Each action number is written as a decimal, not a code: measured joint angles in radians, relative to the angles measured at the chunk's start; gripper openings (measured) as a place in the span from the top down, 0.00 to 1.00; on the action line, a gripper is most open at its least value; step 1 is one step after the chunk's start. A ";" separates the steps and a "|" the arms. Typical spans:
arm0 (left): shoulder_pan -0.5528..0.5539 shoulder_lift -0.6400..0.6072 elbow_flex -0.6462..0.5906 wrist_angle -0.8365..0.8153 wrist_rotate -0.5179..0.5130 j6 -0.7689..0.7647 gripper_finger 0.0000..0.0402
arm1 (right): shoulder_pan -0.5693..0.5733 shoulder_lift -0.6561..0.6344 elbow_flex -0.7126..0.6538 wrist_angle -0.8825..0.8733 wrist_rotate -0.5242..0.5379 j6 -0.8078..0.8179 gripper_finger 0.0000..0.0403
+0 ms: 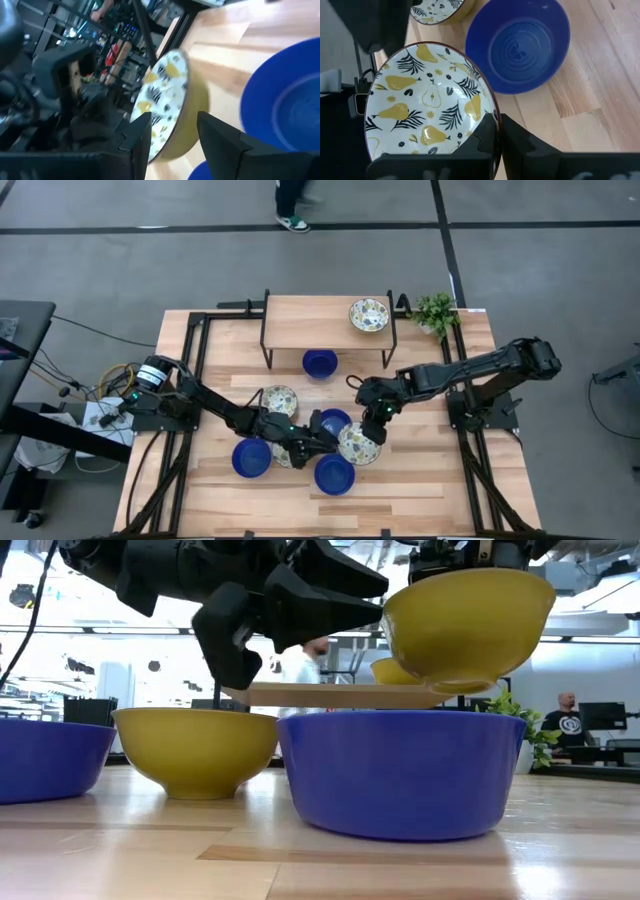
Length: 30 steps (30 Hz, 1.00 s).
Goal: Pick & Place Mini bowls
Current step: Stack the white patterned bowl on the white patterned bowl on the shelf
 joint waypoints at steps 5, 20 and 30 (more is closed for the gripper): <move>0.000 0.000 0.000 0.000 0.006 -0.004 0.61 | 0.000 0.000 0.000 0.000 -0.001 -0.010 0.99; 0.000 0.000 0.031 -0.026 -0.003 -0.109 0.61 | -0.001 0.000 0.000 0.006 -0.011 -0.018 0.99; 0.005 0.000 0.113 -0.204 -0.036 -0.161 0.61 | -0.001 0.000 -0.002 0.001 -0.009 -0.019 0.98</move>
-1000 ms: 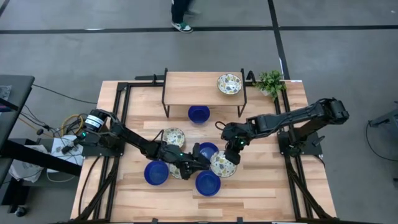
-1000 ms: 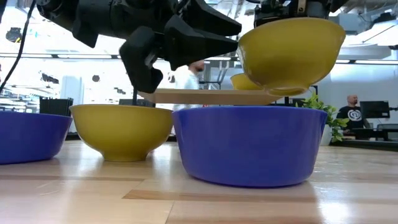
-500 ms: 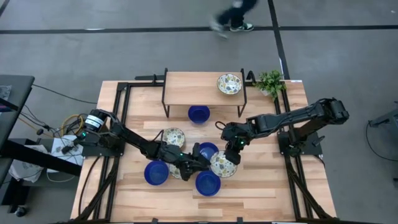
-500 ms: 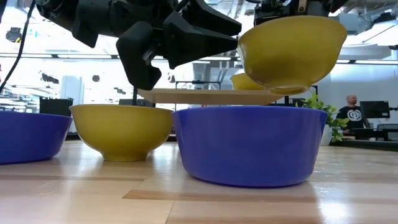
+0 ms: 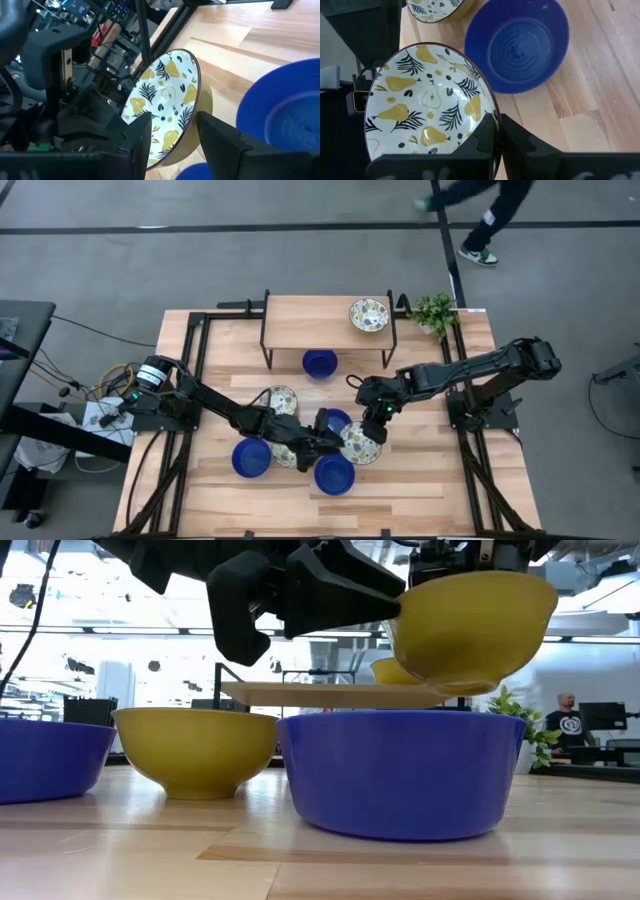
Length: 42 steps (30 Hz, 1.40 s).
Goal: Pick & Place Mini bowls
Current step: Stack the white patterned bowl on the white patterned bowl on the shelf
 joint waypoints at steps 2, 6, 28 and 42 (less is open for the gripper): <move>0.002 0.000 0.001 -0.015 -0.002 -0.001 0.61 | 0.000 0.000 0.000 0.003 0.000 0.000 0.98; 0.008 0.000 0.001 -0.048 -0.008 -0.001 0.61 | 0.000 0.000 0.000 0.009 -0.002 0.001 0.98; 0.065 0.018 0.002 -0.044 0.162 -0.105 0.61 | -0.009 0.000 0.013 0.024 -0.018 0.000 0.98; 0.064 0.018 0.002 -0.042 0.218 -0.102 0.68 | -0.012 0.001 0.049 0.029 -0.019 -0.007 0.98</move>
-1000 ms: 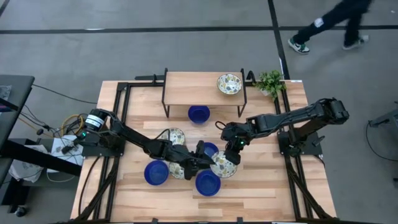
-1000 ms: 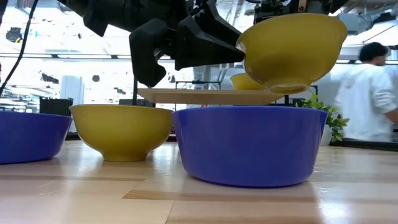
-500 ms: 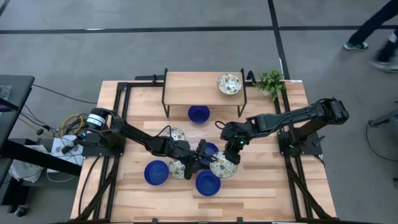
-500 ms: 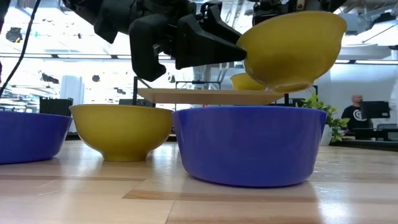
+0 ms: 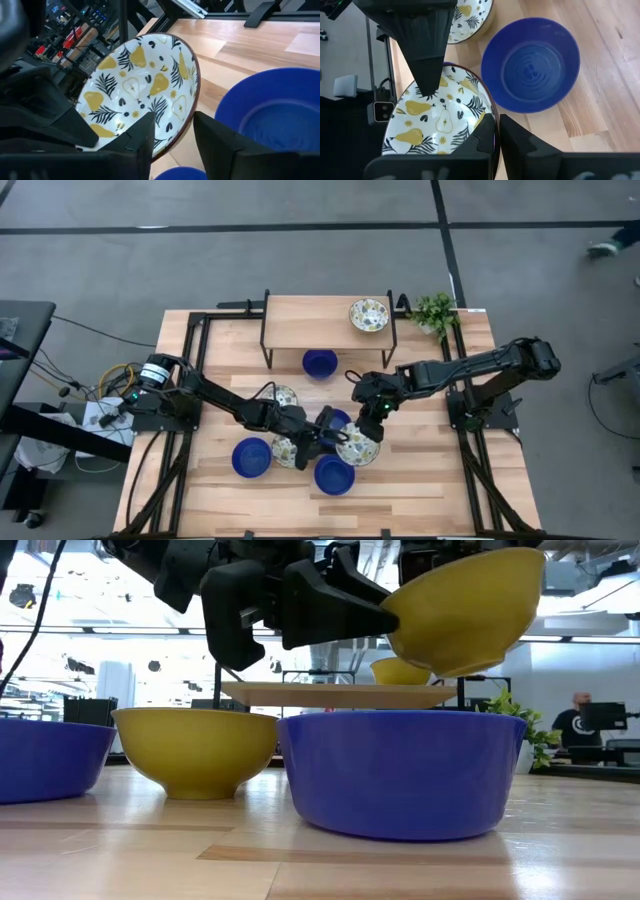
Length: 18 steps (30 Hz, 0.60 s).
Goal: Pick & Place Mini bowls
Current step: Stack the white patterned bowl on the white patterned bowl on the shelf
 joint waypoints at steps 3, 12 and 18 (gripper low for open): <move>0.000 0.000 0.000 0.000 0.006 0.000 0.73 | 0.000 0.000 0.001 0.001 -0.001 0.000 0.98; -0.002 0.000 0.000 0.011 0.016 0.014 0.93 | -0.002 0.000 0.001 0.004 -0.015 0.006 0.98; -0.002 0.000 0.000 0.015 0.015 0.008 0.95 | -0.002 0.000 0.002 0.004 -0.018 0.006 0.98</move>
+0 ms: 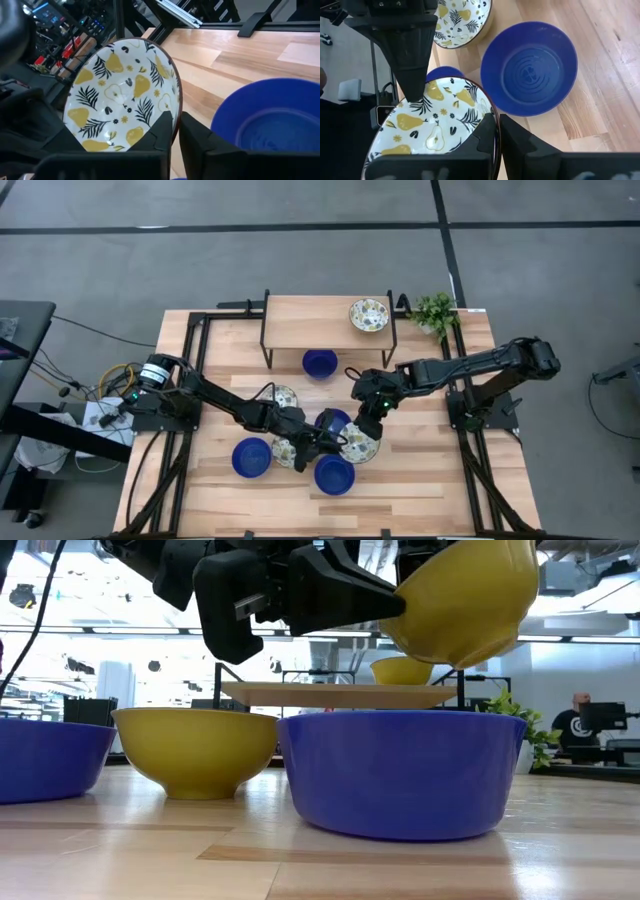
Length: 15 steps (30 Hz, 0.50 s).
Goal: Pick & Place Mini bowls
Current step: Stack the white patterned bowl on the white patterned bowl on the shelf
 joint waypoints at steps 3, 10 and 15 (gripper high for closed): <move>0.000 0.000 0.000 0.000 -0.001 -0.005 0.95 | 0.000 0.000 0.000 -0.002 -0.001 -0.001 0.98; 0.000 0.000 0.000 0.002 -0.005 -0.009 0.96 | 0.000 0.000 0.000 -0.006 -0.004 -0.023 0.98; 0.001 0.000 -0.002 0.000 -0.007 -0.014 0.95 | -0.005 0.000 0.000 -0.007 -0.001 -0.055 0.95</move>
